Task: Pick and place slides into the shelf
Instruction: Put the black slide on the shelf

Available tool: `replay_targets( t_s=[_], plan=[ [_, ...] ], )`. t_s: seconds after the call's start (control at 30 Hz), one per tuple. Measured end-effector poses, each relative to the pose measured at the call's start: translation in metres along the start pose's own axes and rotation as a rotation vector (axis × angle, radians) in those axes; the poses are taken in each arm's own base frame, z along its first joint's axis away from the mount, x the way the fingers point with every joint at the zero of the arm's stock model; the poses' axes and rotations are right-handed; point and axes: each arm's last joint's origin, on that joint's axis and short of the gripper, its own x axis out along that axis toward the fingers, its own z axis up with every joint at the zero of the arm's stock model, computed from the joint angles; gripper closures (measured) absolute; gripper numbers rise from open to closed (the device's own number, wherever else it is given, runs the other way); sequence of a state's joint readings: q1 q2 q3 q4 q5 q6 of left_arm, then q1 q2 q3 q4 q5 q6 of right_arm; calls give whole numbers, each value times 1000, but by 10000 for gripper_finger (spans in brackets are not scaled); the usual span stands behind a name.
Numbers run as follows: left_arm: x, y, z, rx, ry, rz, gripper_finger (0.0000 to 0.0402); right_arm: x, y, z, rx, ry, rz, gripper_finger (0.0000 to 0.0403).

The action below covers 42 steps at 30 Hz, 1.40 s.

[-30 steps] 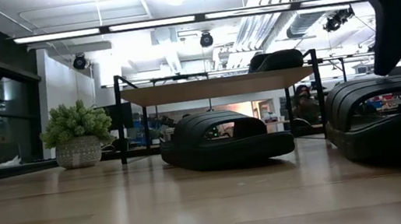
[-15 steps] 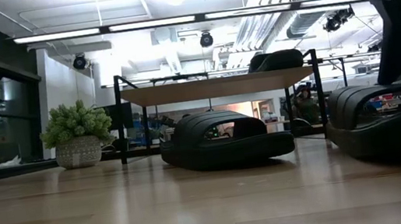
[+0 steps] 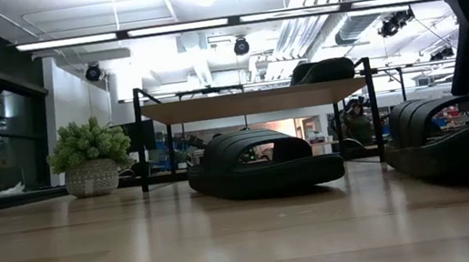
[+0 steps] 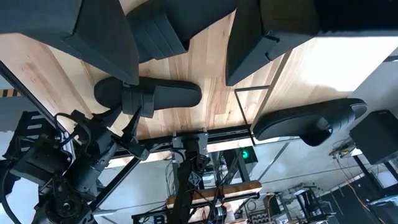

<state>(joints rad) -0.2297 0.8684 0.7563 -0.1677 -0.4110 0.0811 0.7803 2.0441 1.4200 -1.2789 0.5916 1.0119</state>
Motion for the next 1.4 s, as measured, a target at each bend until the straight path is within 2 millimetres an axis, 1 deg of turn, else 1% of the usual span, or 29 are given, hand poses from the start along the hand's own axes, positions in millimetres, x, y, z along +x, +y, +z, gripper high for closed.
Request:
replay_targets(
  t_s=[0.3,0.37,0.43,0.63,0.77,0.9,1.07,1.4],
  plan=[
    [0,0,0,0,0,0,181,0,0,0,4,-4,1,359],
    [0,0,0,0,0,0,181,0,0,0,2,-4,0,383],
    [0,0,0,0,0,0,181,0,0,0,1,-10,-5,396],
    [0,0,0,0,0,0,181,0,-3,2,8,-61,-42,398],
    [0,0,0,16,0,0,181,-5,-11,5,21,-78,-48,400],
    [0,0,0,17,1,0,181,-16,-25,8,51,-125,-48,401],
    [0,0,-2,32,15,-4,181,-34,-48,10,87,-205,-45,402],
    [0,-3,-1,82,1,-113,181,-65,-89,13,116,-390,-54,402]
  ],
)
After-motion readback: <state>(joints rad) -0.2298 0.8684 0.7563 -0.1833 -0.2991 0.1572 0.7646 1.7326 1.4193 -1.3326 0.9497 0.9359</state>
